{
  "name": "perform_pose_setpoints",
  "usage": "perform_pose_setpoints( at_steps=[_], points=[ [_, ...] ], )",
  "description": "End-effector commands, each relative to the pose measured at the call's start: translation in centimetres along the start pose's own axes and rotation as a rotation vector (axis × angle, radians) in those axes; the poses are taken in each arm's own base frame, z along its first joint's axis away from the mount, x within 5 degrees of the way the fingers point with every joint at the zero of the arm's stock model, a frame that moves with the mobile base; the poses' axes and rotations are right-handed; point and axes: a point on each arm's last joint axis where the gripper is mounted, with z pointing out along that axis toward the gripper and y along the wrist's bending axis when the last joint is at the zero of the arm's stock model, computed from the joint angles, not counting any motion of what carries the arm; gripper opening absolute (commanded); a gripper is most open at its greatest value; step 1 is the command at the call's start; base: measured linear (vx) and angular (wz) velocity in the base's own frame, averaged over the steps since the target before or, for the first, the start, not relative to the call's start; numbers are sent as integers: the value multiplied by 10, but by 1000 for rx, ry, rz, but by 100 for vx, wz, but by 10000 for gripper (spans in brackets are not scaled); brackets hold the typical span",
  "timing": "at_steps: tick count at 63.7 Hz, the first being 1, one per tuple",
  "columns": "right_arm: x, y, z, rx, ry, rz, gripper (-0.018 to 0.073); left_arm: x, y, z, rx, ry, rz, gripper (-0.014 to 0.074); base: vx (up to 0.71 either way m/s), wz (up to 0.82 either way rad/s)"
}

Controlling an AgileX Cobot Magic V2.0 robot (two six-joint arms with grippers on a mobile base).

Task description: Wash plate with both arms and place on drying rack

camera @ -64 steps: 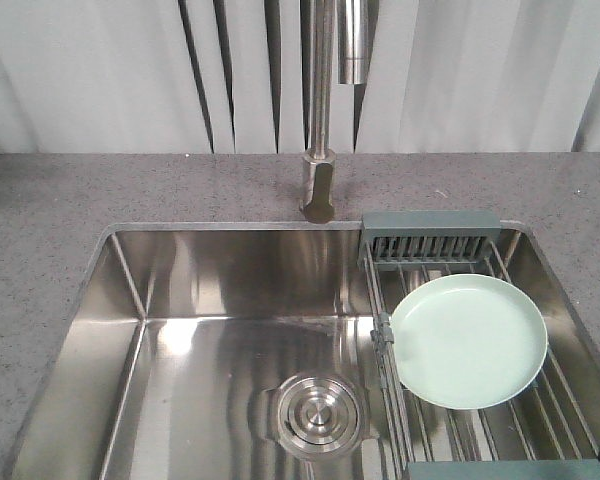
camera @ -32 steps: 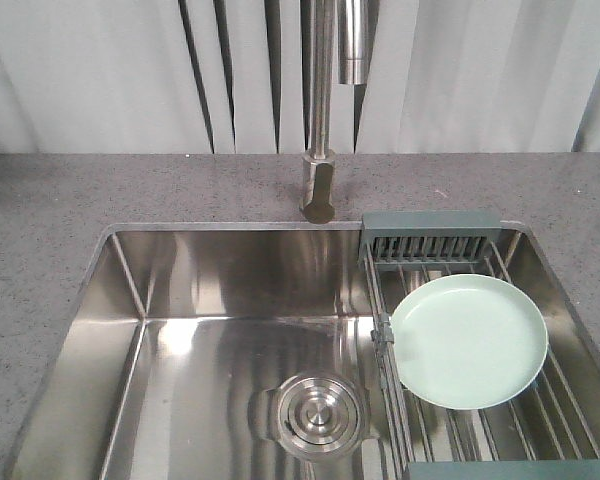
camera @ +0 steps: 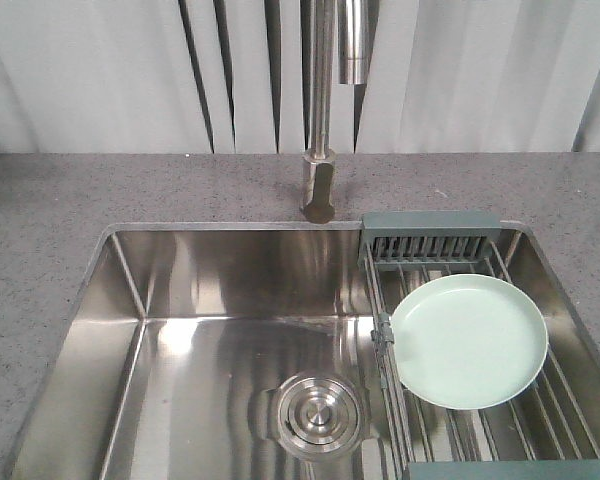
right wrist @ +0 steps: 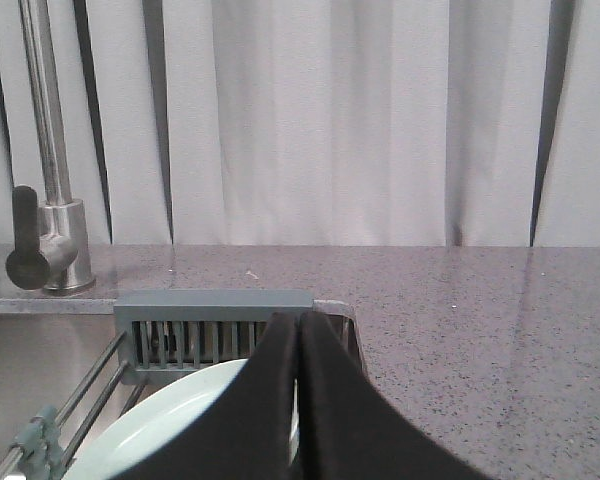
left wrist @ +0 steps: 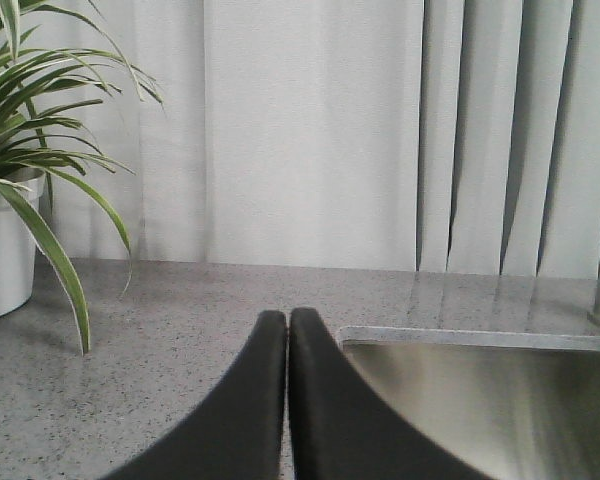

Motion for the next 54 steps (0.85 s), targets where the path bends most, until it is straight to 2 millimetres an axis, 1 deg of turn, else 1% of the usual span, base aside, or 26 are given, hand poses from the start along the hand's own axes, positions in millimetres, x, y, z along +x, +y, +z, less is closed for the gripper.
perform_pose_setpoints(
  at_steps=[1, 54],
  points=[
    [-2, 0, -1, 2, -71, -16, -6, -3, -1, -1, 17, -75, -6, -6, 0, 0],
    [-2, 0, -1, 2, -71, -16, -6, -3, -1, -1, 17, -75, -6, -6, 0, 0]
  ],
)
